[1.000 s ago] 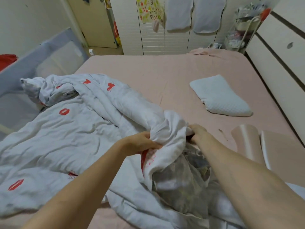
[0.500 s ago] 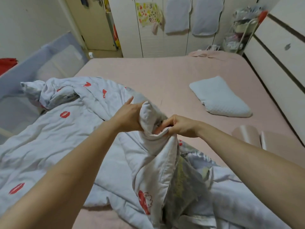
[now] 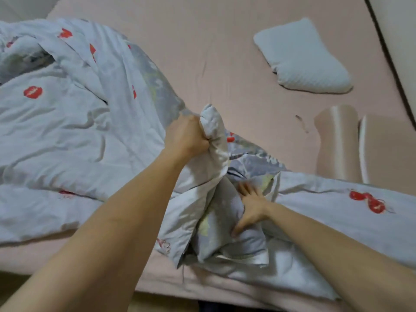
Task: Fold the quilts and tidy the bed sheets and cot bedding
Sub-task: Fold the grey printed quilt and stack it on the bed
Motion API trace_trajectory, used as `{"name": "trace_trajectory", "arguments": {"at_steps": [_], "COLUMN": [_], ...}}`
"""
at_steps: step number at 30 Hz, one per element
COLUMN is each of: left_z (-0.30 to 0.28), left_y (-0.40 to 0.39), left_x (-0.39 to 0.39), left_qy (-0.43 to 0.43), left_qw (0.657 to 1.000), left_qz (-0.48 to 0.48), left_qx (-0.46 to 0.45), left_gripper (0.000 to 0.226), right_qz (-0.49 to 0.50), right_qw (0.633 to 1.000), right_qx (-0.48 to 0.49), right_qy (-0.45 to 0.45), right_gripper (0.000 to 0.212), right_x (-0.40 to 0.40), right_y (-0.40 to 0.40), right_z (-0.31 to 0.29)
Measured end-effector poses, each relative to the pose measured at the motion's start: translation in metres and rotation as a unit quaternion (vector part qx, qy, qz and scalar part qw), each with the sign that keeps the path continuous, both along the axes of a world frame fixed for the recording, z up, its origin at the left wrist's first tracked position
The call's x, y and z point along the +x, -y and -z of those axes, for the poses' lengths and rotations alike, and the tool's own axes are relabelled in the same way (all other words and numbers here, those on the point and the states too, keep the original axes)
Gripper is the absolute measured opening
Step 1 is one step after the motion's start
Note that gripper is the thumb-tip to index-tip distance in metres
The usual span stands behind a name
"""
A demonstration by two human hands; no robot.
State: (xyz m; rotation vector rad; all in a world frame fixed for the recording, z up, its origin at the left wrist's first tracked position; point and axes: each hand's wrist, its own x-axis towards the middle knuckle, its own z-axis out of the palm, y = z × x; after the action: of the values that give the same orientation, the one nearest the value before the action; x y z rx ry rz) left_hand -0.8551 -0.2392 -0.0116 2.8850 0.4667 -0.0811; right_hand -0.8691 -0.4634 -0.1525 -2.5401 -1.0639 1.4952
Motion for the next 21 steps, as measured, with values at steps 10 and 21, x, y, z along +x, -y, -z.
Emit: {"name": "trace_trajectory", "arguments": {"at_steps": [10, 21], "left_z": [0.045, -0.069], "left_y": [0.054, 0.133], "left_x": [0.023, 0.159], "left_qy": [0.062, 0.304], "left_qw": [0.988, 0.902], "left_qz": [-0.103, -0.212], "left_qx": [-0.1, -0.221], "left_gripper": [0.009, 0.009], "right_qz": [0.029, 0.422], "right_qw": [0.99, 0.792], "right_qx": [0.129, 0.203], "right_qy": [0.055, 0.391], "right_gripper": [0.044, 0.012], "right_x": [0.019, 0.295], "right_y": [0.003, 0.12], "right_z": [0.051, -0.132]}}
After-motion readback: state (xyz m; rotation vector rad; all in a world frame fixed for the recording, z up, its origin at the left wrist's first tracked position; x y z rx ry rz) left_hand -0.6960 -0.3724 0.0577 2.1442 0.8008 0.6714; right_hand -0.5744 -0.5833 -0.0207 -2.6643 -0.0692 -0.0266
